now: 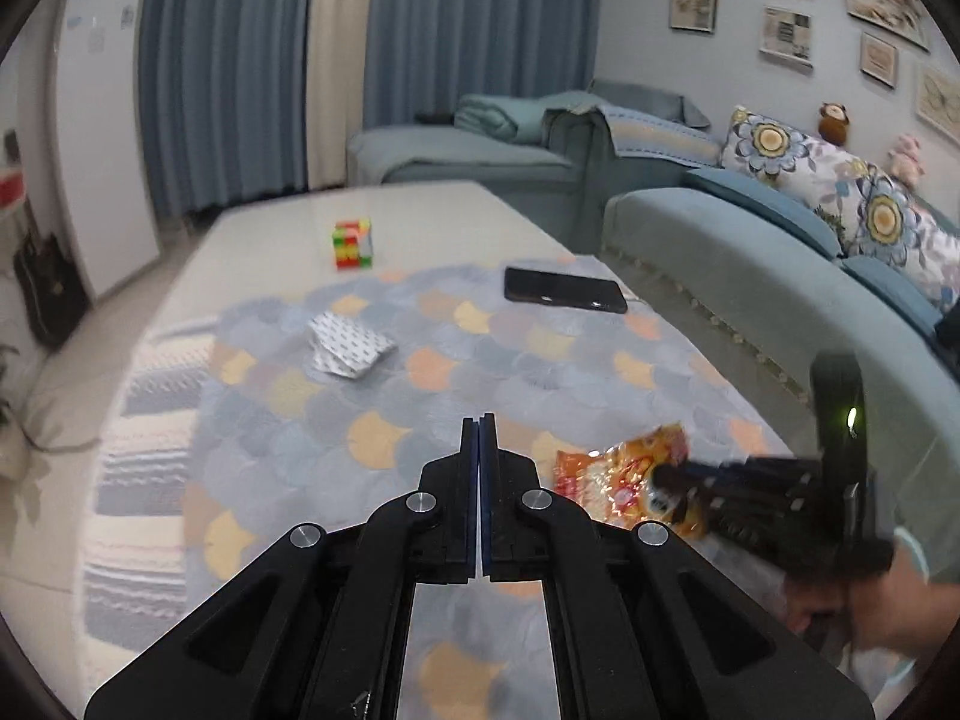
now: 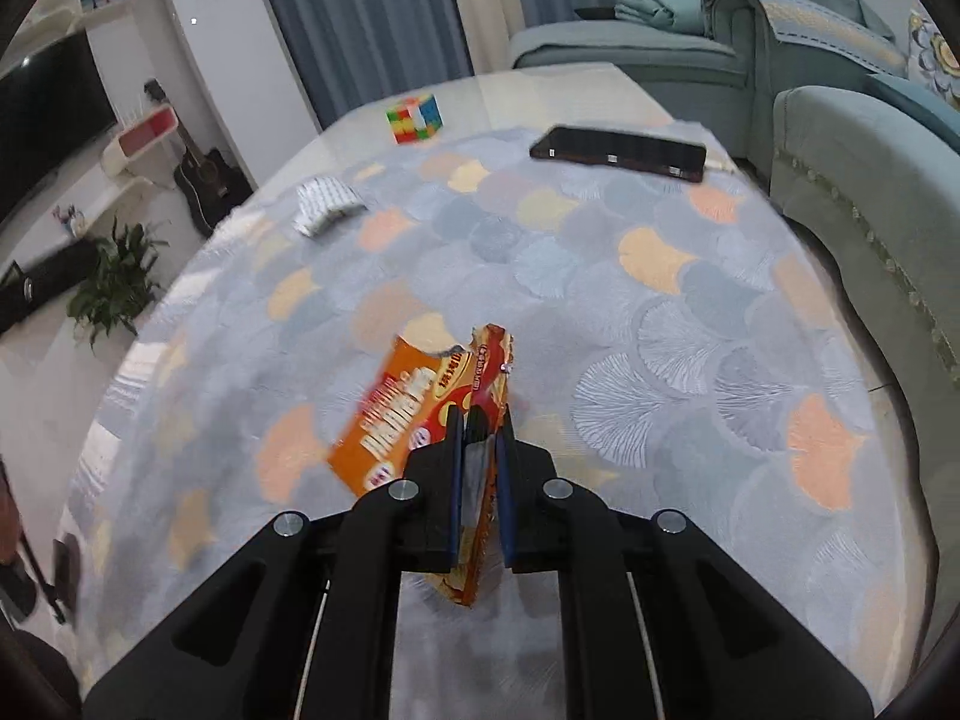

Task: Collect trash
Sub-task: 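Grasp the white heart-print packet with the left gripper while the right gripper holds the bag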

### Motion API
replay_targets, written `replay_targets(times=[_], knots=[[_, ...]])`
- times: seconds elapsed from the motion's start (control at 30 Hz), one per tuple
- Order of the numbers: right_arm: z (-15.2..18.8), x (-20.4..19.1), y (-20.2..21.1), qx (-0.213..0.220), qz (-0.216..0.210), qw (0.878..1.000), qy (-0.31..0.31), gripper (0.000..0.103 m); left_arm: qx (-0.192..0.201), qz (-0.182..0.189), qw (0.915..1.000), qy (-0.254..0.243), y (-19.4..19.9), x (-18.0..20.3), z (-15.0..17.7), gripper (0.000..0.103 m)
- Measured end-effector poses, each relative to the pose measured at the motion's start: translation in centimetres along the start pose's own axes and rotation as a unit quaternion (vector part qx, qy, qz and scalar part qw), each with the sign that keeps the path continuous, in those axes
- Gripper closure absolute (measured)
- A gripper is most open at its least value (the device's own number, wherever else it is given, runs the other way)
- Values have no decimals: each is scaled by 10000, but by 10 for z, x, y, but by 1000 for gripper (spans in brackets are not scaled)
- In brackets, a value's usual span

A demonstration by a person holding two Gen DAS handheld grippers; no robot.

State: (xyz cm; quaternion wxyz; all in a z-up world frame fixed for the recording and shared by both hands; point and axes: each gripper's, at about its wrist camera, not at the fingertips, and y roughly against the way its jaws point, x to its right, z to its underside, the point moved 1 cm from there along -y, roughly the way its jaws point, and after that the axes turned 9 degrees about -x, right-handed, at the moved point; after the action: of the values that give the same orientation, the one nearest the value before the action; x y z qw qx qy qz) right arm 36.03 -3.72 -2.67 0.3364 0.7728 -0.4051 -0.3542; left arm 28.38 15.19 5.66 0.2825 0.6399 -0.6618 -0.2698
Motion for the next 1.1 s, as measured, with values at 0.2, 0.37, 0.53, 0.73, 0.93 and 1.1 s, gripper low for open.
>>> replay_targets(times=[0.2,0.37,0.53,0.73,0.93,1.1], knots=[[2,-4,6,-1,-45,10000,-68,96,46,-815,9964,212,-26,-17,-1,24],[8,27,-36,-296,-524,9969,-514,96,473,-2215,9740,-22,-84,-23,-46,16],[3,53,-49,-189,-1504,9816,-1164,95,66,-2586,9649,441,-164,-42,-98,14],[3,37,-51,-323,-1578,9835,-830,95,-915,-2914,9438,1261,-237,-76,-96,11],[2,35,-51,-377,-1618,9829,-801,95,-1272,-1718,9599,1817,-244,-98,-85,41],[1,39,-52,-384,-1658,9819,-828,94,-1156,-1330,9786,1063,-221,-66,-77,94]])
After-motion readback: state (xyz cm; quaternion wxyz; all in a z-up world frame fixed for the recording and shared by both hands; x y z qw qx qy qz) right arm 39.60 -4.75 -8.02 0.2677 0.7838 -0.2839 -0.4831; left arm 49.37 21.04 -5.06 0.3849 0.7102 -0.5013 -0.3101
